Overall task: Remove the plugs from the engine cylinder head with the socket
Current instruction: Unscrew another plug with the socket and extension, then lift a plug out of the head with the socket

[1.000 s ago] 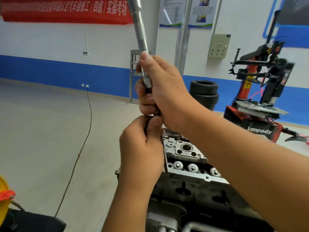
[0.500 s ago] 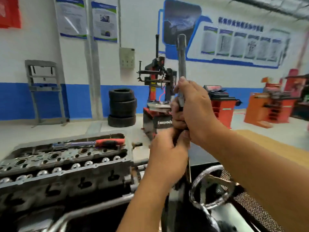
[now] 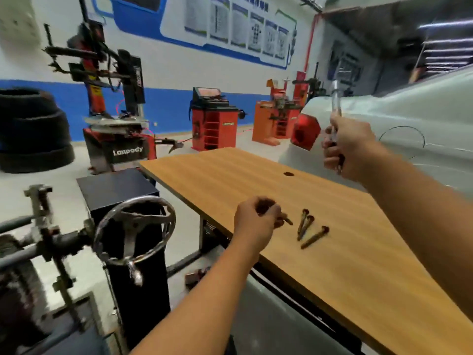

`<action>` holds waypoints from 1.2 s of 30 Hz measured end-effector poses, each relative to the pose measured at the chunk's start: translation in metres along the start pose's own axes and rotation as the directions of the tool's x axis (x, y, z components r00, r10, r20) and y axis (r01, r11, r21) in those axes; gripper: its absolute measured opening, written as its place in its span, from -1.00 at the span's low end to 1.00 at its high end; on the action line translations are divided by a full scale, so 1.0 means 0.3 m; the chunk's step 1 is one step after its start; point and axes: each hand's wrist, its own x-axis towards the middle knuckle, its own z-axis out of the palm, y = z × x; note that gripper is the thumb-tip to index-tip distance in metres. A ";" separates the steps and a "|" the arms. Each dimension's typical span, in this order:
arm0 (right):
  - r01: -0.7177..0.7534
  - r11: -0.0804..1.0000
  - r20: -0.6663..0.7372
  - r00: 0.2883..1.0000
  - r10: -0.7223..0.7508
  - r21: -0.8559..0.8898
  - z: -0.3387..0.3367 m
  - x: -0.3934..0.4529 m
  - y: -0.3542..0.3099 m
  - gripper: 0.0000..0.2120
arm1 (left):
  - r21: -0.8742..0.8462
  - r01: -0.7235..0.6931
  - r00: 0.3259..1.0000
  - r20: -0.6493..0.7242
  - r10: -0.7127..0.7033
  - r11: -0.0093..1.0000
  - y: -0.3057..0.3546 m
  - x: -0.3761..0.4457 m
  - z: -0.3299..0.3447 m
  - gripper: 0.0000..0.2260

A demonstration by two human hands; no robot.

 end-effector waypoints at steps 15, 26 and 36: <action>-0.265 0.964 -0.130 0.957 0.260 -0.025 -0.078 0.004 0.307 -0.73 | 0.732 0.107 0.991 -0.028 -0.127 0.673 -0.183 0.095 0.134 -0.52; -0.119 0.959 0.008 0.992 0.126 -0.257 0.203 -0.069 0.284 -0.61 | 0.370 0.138 0.985 0.042 -0.165 0.919 0.047 0.061 -0.218 -0.60; 0.395 0.917 0.538 0.762 -0.361 0.056 1.347 -0.609 0.213 -0.84 | 0.134 -0.138 0.763 -0.617 0.192 0.981 0.617 -0.136 -1.086 -0.70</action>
